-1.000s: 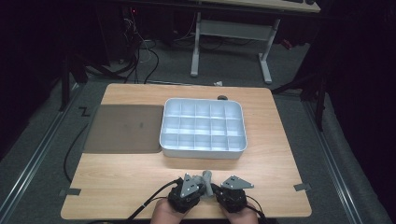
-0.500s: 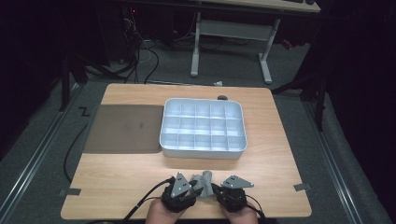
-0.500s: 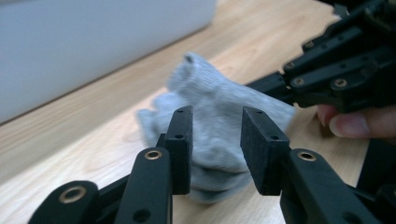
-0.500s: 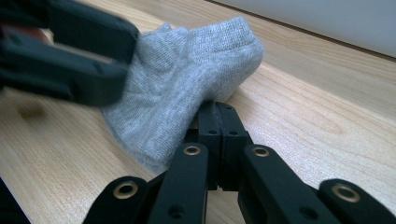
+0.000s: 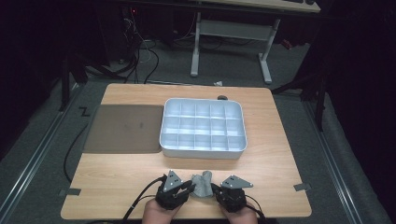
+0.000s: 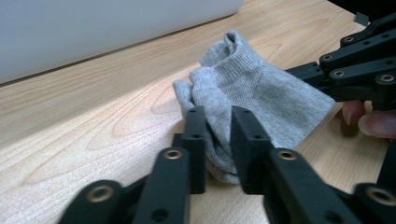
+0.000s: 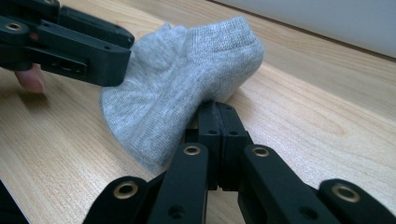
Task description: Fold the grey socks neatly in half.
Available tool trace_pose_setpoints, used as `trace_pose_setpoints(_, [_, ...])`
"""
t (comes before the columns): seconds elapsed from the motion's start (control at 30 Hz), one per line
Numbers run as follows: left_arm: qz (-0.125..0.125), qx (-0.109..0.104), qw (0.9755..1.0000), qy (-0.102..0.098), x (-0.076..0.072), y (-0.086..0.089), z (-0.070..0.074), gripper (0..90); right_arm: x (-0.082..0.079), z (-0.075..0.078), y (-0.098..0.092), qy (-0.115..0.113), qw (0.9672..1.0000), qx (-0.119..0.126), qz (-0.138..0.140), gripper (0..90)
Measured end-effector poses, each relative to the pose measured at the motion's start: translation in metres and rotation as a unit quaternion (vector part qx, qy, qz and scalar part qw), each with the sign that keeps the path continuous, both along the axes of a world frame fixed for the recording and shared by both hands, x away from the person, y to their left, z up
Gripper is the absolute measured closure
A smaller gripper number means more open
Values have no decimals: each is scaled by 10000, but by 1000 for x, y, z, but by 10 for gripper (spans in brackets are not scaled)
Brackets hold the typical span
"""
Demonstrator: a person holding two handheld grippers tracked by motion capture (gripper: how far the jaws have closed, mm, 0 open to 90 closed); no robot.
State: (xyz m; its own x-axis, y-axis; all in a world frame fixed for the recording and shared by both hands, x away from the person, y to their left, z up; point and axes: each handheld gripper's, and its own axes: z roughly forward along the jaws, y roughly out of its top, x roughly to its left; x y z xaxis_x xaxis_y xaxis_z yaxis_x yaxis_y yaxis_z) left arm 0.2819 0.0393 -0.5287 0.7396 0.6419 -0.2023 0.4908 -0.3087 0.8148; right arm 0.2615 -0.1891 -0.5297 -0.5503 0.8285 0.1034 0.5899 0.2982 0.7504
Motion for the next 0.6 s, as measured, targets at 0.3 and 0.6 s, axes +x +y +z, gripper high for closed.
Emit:
trace_pose_setpoints(0.3, [-34, 161, 9998, -85, -3, -8, -3, 840, 0, 7, 1, -138, 9999, 65, -31, 900])
trace_pose_setpoints(0.6, [-37, 274, 9994, -194, -7, -14, -2, 830, -4, 17, 2, -340, 9994, 73, -38, 900])
